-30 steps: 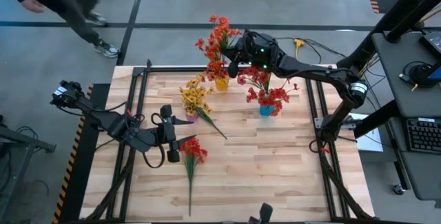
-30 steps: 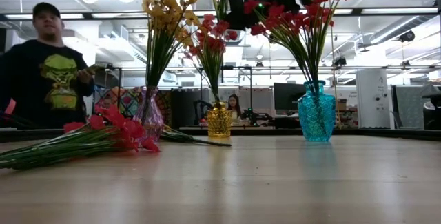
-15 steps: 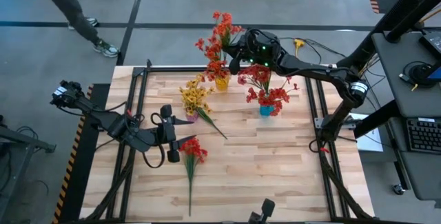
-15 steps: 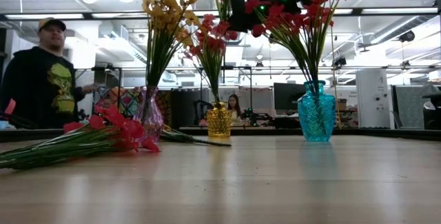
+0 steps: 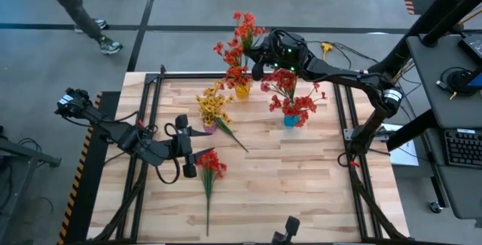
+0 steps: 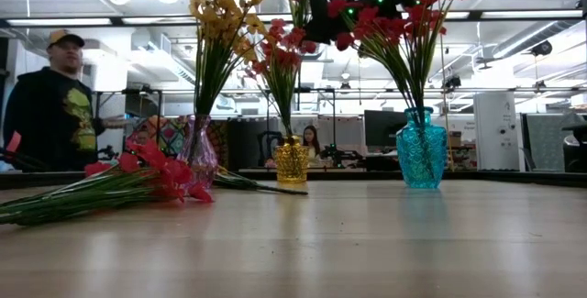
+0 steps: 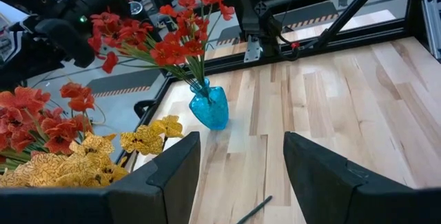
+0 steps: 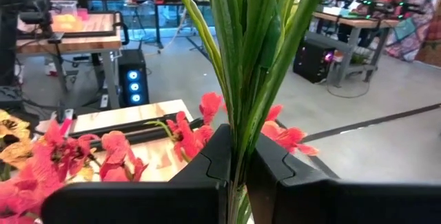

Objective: Sort flowers into vase by color
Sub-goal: Put the orange flower into the yellow vase

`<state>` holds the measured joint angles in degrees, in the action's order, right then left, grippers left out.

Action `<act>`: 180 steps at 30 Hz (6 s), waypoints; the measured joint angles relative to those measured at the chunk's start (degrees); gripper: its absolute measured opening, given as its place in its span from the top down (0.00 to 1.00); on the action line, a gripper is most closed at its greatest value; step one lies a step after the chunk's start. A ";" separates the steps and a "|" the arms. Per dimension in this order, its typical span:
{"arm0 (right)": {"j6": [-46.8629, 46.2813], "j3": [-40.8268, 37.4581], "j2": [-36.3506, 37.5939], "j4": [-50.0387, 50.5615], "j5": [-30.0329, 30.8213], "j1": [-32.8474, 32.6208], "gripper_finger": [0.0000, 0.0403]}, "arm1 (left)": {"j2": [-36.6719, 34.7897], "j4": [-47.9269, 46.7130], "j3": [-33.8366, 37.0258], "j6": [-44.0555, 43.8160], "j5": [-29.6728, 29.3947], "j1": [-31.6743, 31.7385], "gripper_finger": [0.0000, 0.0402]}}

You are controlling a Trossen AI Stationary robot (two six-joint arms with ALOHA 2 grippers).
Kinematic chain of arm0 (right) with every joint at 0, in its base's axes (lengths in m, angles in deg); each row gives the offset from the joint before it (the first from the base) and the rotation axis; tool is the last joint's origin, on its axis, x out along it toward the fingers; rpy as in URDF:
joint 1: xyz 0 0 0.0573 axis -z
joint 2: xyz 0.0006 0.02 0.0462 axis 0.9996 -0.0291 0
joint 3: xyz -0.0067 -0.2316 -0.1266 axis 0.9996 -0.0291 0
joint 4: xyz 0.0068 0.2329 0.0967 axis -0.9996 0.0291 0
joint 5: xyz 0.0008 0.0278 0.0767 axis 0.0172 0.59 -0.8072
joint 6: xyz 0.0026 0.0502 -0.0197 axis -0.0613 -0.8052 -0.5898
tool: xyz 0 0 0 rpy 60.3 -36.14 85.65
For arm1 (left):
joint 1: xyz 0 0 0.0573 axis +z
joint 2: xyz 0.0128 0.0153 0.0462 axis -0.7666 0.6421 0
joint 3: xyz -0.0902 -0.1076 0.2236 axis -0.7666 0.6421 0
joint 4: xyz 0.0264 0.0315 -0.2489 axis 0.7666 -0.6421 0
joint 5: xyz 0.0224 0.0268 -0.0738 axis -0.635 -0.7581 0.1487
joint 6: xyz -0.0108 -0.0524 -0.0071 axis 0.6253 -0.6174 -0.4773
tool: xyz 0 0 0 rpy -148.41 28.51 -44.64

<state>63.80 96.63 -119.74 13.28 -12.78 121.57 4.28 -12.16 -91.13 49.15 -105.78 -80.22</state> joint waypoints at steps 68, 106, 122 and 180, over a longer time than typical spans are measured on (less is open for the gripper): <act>-4.25 -7.86 4.04 -4.85 -27.45 24.35 0.96 | 0.00 -0.77 1.02 0.46 -2.93 0.02 0.52; -18.51 -30.09 5.73 -39.80 -24.24 30.89 0.96 | 0.40 0.76 -1.62 4.98 -8.02 0.39 0.52; -18.22 -32.04 5.68 -48.98 -24.25 28.28 0.96 | 1.49 1.75 -2.73 10.04 -8.94 0.37 0.52; -19.28 -17.00 -8.44 -45.84 -31.34 15.71 0.96 | 1.49 0.00 -2.62 15.08 -11.98 0.39 0.52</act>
<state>44.52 79.62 -128.18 -32.56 -44.12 137.28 5.76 -12.16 -93.75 64.24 -117.76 -79.83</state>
